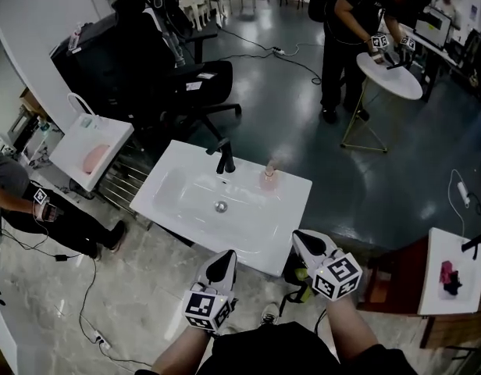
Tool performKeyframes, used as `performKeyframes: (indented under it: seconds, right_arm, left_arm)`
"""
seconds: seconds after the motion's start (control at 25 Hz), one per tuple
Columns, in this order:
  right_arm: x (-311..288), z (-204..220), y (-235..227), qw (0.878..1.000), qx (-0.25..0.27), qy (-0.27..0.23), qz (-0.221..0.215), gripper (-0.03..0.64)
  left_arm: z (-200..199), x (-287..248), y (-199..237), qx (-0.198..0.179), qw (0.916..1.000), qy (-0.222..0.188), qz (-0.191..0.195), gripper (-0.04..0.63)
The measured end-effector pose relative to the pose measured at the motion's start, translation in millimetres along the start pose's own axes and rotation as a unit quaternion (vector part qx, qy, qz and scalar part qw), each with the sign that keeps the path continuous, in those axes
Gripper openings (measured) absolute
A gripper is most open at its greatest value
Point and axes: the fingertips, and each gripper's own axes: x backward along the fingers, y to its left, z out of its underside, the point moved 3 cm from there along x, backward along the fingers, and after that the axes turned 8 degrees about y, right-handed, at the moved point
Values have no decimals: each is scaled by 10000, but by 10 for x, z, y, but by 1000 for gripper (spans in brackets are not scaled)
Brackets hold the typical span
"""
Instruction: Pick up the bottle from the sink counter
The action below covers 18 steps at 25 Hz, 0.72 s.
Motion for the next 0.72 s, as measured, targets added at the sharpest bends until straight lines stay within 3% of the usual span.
performKeyframes:
  seconds: [0.72]
  right_arm:
    - [83, -168, -201, 9995, 13, -299, 32, 0]
  left_arm:
    - [-125, -362, -80, 3, 9999, -2, 154, 3]
